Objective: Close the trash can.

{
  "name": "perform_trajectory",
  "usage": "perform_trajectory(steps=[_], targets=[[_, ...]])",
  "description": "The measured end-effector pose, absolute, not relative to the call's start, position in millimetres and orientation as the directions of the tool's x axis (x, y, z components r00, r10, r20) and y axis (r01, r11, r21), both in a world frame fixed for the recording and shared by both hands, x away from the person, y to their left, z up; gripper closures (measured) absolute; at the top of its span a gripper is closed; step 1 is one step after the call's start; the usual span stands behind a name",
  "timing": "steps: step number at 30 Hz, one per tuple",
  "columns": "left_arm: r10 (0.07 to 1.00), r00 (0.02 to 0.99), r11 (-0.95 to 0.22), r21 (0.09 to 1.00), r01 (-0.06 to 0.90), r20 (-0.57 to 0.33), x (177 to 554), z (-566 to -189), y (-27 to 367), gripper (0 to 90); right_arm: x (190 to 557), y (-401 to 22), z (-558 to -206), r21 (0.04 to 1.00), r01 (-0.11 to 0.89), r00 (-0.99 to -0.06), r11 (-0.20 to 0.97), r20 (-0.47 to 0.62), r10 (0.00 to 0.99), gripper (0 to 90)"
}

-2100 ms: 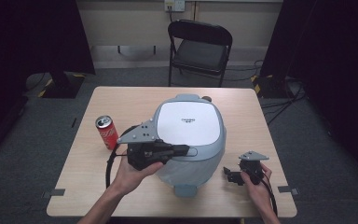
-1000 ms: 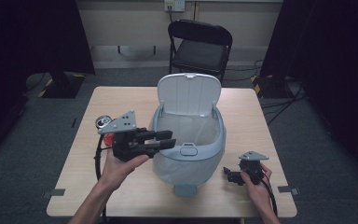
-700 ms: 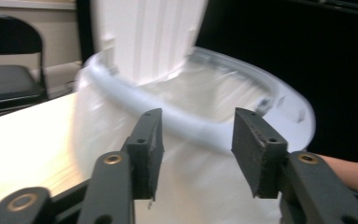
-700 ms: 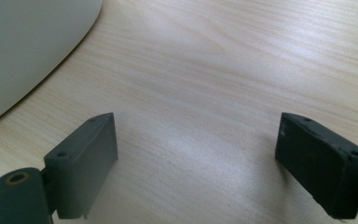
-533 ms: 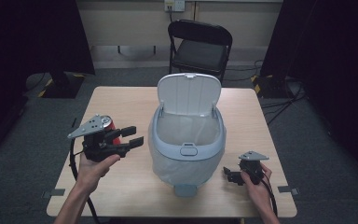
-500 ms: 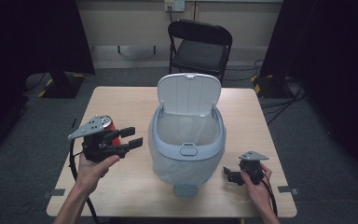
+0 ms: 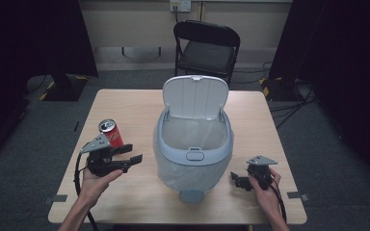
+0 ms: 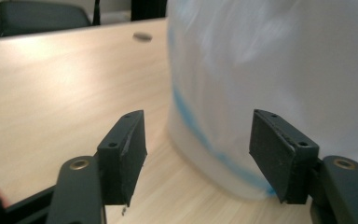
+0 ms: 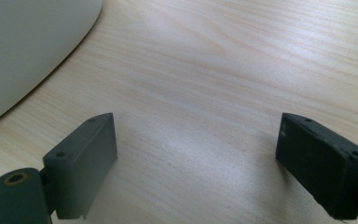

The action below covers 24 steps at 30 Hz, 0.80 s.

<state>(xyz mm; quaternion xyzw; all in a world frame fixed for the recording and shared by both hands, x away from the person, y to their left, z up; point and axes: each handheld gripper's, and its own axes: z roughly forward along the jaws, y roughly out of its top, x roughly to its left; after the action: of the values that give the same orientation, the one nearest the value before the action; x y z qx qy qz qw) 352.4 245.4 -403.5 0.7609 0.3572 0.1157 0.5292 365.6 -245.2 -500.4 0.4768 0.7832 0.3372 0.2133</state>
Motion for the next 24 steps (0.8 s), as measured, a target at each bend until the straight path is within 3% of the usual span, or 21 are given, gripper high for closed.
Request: perform_trajectory(steps=[2, 7, 15, 20, 21, 24], targets=[[0.695, 0.692, -0.191, 0.877, 0.441, -0.197, 352, -411, 248, 27.8, 366, -245, -500, 0.732, 0.603, -0.454, 0.318, -0.013, 0.891, 11.1], [0.737, 0.641, -0.188, 0.846, 0.498, -0.214, 351, -436, 266, 22.1, 366, -245, -500, 0.732, 0.603, -0.454, 0.318, -0.013, 0.891, 11.1], [0.77, 0.572, -0.126, 0.811, 0.571, -0.283, 355, -455, 293, 22.2, 366, -245, -500, 0.732, 0.603, -0.454, 0.318, -0.013, 0.891, 11.1], [0.836, 0.508, -0.157, 0.795, 0.586, -0.209, 358, -466, 305, 23.1, 366, -245, -500, 0.732, 0.603, -0.455, 0.318, -0.013, 0.891, 11.0], [0.852, 0.466, -0.115, 0.781, 0.613, -0.24, 365, -473, 312, 21.7, 366, -245, -500, 0.732, 0.603, -0.454, 0.318, -0.012, 0.891, 11.1], [0.866, 0.449, -0.123, 0.776, 0.618, -0.22, 374, -476, 316, 20.1, 366, -245, -500, 0.732, 0.603, -0.455, 0.318, -0.013, 0.891, 11.1]])
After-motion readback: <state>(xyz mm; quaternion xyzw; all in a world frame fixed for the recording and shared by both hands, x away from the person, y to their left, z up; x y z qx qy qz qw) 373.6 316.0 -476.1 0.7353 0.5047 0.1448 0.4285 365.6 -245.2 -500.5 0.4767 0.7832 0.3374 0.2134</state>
